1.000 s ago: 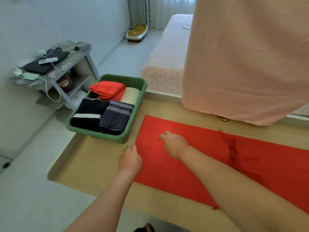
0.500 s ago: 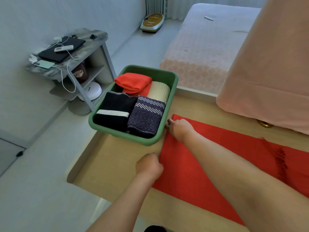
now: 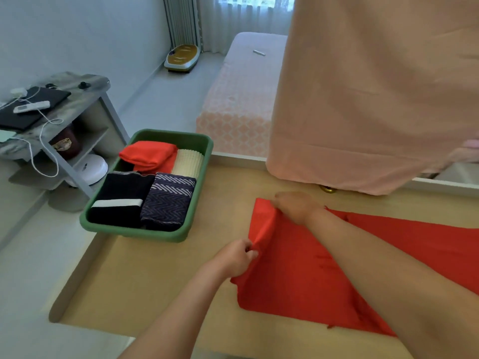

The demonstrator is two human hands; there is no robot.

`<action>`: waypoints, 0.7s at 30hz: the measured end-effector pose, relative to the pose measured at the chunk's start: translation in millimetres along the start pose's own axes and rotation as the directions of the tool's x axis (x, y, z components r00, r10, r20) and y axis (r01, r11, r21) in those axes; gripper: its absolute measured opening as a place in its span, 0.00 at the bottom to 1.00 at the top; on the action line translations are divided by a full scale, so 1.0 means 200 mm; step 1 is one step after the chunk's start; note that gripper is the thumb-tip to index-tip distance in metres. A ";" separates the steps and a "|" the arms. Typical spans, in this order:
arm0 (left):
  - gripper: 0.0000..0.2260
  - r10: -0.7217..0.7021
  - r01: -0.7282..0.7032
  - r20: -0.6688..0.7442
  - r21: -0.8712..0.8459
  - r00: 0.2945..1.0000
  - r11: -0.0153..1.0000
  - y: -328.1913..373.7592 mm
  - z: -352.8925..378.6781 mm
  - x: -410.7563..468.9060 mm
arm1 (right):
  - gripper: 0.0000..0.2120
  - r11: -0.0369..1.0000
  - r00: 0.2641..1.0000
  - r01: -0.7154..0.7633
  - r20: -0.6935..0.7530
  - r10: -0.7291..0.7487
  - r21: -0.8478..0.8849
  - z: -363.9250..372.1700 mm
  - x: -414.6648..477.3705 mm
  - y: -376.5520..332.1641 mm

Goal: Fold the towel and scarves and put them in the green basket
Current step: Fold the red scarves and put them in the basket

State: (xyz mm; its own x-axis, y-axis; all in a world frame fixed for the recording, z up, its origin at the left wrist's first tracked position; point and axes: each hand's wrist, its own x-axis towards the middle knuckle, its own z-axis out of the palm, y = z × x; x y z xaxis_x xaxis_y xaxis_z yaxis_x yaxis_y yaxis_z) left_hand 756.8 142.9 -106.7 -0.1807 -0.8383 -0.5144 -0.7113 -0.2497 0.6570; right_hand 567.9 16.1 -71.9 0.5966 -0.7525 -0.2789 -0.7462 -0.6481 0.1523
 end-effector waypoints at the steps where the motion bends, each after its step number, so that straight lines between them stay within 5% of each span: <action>1: 0.08 0.025 -0.025 0.012 0.006 1.000 1.000 0.08 0.03 0.01 | 0.11 1.000 1.000 -0.023 0.006 0.023 0.008 0.03 -0.07 0.08; 11: 0.12 0.219 -0.237 0.142 0.130 0.965 0.963 0.74 0.60 0.19 | 0.12 0.966 0.976 -0.219 0.040 0.216 0.137 0.44 -0.69 0.71; 18: 0.09 0.184 -0.207 0.170 0.127 0.968 0.970 0.95 0.98 0.27 | 0.23 0.944 0.975 -0.221 0.089 0.205 0.244 0.63 -0.86 0.88; 21: 0.11 0.059 -0.036 0.257 -0.093 0.965 0.995 0.97 1.12 0.28 | 0.30 0.934 0.950 -0.267 0.227 0.214 0.236 0.70 -0.91 0.88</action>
State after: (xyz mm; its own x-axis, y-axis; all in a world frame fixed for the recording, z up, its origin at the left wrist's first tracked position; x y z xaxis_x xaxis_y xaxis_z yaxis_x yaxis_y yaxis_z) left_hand 456.1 155.9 -132.0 -0.3907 -0.6987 -0.5993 -0.6381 -0.2637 0.7234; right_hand 286.4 54.3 -128.1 0.3398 -0.8272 -0.4474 -0.9262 -0.3770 -0.0065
